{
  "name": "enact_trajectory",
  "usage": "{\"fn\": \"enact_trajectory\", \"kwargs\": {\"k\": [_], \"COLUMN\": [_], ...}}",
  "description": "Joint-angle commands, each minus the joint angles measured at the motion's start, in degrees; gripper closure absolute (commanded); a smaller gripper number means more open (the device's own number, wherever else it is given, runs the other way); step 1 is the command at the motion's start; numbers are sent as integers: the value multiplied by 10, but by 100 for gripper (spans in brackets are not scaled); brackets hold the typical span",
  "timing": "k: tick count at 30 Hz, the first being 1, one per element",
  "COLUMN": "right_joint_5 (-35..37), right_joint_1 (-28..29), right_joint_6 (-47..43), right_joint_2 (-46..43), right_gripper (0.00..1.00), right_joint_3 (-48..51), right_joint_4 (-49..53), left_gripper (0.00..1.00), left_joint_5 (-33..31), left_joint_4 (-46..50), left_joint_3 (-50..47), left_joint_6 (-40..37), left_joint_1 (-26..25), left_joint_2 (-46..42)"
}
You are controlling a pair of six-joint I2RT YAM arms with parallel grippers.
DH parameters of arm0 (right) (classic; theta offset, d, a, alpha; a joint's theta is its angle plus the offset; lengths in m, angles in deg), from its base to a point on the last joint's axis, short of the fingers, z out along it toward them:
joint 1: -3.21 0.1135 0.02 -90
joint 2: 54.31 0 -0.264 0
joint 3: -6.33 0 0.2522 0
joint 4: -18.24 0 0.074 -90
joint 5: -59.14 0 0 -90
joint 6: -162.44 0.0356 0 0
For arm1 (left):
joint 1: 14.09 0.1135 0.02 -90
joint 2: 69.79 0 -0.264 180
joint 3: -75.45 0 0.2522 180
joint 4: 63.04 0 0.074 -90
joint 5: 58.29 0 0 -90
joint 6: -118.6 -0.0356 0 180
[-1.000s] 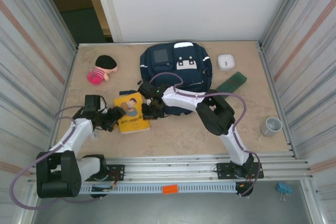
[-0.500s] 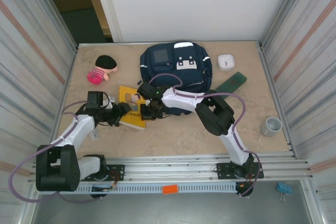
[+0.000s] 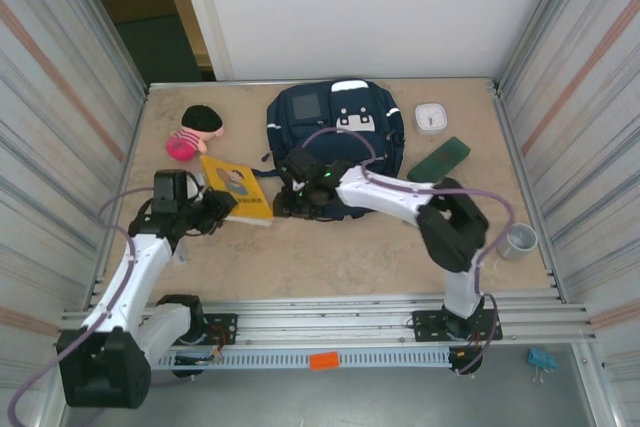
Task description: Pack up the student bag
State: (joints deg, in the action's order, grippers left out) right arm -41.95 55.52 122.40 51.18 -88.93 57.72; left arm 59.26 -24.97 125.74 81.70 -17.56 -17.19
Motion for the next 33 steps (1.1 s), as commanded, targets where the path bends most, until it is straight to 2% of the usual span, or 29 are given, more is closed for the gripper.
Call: {"fn": "enact_trajectory", "kwargs": {"k": [1, 4, 6, 8, 11, 13, 17, 20, 25, 33], "right_joint_5": [68, 90, 105, 118, 154, 206, 262, 271, 294, 262], "right_joint_1": [-8, -10, -10, -11, -8, 8, 42, 49, 43, 32], "right_joint_6": [15, 60, 112, 154, 213, 267, 308, 312, 365, 424], "right_joint_2": [-113, -201, -254, -293, -339, -365, -393, -387, -371, -314], "right_gripper": [53, 53, 51, 48, 44, 39, 30, 28, 27, 28], "right_joint_3": [33, 130, 214, 268, 304, 323, 358, 355, 368, 361], "right_joint_4": [-73, -200, -311, -378, -365, -330, -359, -378, -421, -476], "left_gripper": [100, 100, 100, 100, 100, 100, 100, 100, 100, 100], "left_joint_5": [-42, -114, -152, -180, -236, -280, -354, -379, -385, -383], "left_joint_4": [-109, -194, -303, -394, -472, -514, -580, -583, -620, -616], "left_joint_3": [39, 25, -4, -22, -33, -45, -66, -64, -67, -64], "left_joint_6": [114, 193, 261, 289, 295, 309, 338, 344, 364, 370], "left_joint_1": [-37, -100, -147, -186, -243, -274, -329, -351, -363, -366], "left_joint_2": [-40, -50, -39, -16, 19, 36, 65, 78, 95, 93]}}
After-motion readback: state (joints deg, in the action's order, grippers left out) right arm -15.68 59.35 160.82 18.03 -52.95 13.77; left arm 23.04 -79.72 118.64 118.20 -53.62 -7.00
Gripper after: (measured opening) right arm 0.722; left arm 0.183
